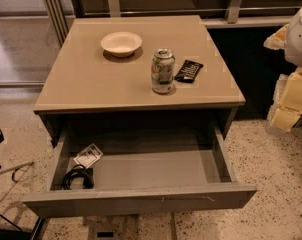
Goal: Place 7up can into top drawer
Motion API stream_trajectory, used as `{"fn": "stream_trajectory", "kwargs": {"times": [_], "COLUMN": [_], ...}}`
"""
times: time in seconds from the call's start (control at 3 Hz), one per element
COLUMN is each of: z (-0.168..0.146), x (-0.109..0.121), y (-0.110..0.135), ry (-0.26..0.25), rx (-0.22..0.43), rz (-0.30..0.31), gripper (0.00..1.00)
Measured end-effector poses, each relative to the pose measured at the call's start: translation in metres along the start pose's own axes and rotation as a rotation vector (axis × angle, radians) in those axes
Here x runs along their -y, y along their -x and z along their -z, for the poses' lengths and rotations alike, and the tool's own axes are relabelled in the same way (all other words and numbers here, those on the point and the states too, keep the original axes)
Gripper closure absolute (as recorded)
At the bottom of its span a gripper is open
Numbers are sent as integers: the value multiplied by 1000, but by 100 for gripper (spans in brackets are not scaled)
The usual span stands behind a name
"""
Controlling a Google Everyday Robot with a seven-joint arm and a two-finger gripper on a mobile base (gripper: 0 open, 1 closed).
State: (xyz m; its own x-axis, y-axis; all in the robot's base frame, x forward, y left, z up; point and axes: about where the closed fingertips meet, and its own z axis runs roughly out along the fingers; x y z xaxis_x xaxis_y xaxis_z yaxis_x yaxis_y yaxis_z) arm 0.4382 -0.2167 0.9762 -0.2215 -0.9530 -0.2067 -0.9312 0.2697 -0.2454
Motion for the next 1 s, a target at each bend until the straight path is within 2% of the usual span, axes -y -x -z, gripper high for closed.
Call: {"fn": "stream_trajectory", "kwargs": {"times": [0.33, 0.67, 1.0], "z": [1, -9, -26], "x": [6, 35, 73], "y": [2, 15, 37], "ry": [-2, -10, -16], "rx": [10, 75, 169], "rz": [-5, -19, -39], "gripper": [0, 0, 0]}}
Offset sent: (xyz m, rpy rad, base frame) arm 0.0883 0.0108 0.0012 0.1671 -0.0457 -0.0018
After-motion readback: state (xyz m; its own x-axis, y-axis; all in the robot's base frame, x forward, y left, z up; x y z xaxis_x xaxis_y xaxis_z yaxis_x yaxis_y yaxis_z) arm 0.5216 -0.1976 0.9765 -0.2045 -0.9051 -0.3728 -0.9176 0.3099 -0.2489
